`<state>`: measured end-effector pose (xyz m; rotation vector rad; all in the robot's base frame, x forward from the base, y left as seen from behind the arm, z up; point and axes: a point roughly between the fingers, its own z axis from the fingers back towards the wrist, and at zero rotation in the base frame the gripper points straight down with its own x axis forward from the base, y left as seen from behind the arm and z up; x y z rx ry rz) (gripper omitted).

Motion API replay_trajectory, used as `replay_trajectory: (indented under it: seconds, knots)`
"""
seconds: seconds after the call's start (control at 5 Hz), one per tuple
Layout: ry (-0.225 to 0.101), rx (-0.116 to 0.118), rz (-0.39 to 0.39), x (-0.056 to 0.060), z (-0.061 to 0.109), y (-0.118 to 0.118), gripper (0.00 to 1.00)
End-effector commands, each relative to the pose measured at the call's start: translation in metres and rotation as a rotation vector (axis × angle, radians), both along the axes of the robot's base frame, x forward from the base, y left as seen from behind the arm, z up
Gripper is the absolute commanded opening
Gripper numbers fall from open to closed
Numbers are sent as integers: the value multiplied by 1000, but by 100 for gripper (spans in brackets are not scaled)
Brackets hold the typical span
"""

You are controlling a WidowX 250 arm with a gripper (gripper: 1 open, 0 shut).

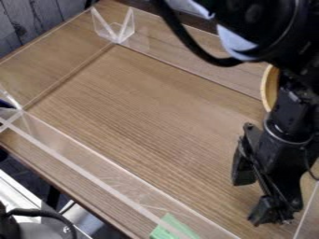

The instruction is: Put the green block in the brown bowl

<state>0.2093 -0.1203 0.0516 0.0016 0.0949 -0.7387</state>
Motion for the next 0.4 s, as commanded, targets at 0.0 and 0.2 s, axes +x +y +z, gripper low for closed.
replay_trajectory:
  seconds: [0.0, 0.2]
  knots:
    - [-71, -54, 0, 10, 15, 0, 100]
    - [-67, -38, -5, 18, 7, 3, 100]
